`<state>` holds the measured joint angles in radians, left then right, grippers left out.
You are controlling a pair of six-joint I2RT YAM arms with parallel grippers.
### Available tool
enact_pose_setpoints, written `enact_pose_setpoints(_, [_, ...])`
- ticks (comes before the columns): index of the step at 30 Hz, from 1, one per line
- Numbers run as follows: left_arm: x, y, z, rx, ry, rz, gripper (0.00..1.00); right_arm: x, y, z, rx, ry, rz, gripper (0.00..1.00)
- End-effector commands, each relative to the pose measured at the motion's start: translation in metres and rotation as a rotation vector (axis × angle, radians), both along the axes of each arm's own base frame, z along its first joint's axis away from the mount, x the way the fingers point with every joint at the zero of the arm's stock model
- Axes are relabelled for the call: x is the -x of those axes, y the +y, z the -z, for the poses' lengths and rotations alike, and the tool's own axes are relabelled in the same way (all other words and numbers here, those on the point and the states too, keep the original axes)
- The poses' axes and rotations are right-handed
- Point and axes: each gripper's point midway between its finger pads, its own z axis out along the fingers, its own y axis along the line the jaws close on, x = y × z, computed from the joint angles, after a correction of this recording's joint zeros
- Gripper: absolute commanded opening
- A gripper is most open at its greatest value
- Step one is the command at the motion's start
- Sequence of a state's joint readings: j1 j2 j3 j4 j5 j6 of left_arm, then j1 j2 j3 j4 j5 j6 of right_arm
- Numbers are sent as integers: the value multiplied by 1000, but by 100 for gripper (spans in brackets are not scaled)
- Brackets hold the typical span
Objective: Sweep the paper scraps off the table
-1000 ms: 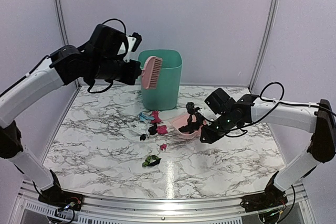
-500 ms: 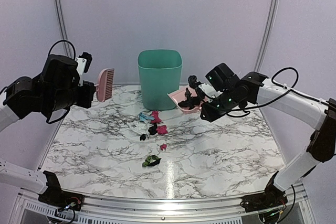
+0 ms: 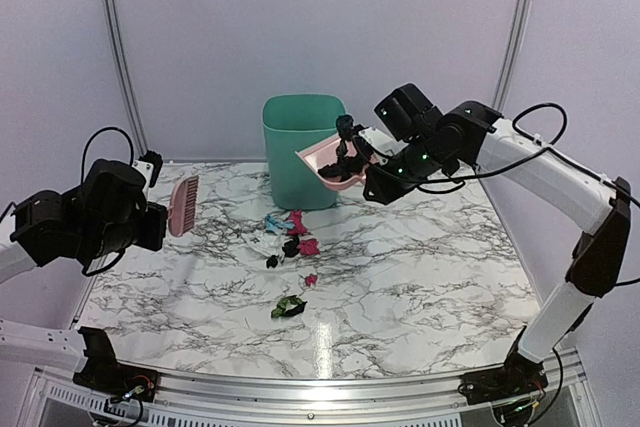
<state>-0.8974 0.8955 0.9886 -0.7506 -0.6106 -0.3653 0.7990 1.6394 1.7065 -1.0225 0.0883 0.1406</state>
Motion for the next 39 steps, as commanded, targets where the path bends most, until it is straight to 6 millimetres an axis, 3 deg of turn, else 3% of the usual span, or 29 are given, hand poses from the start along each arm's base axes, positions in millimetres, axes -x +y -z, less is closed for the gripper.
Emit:
enact_pose_setpoints(1, [5,10,9,15,5,-29,0,-3,15,-17,-10,-2,-46,0])
enact_pose_setpoints(11, [12,20,17,83,-35,-47,0,-39,67,-32,-142,28,-94,0])
enact_pose_setpoints(19, [13,16,19,88,-30,-23,0,-71,105,-62,-408,39,-131,0])
enact_pose_setpoints(24, [12,15,21,81,-25,-23,0,-82,128,-71,-536,49,-181,0])
enact_pose_setpoints(39, [11,14,24,70,-18,-22,0,-126,154,-99,-908,134,-218,0])
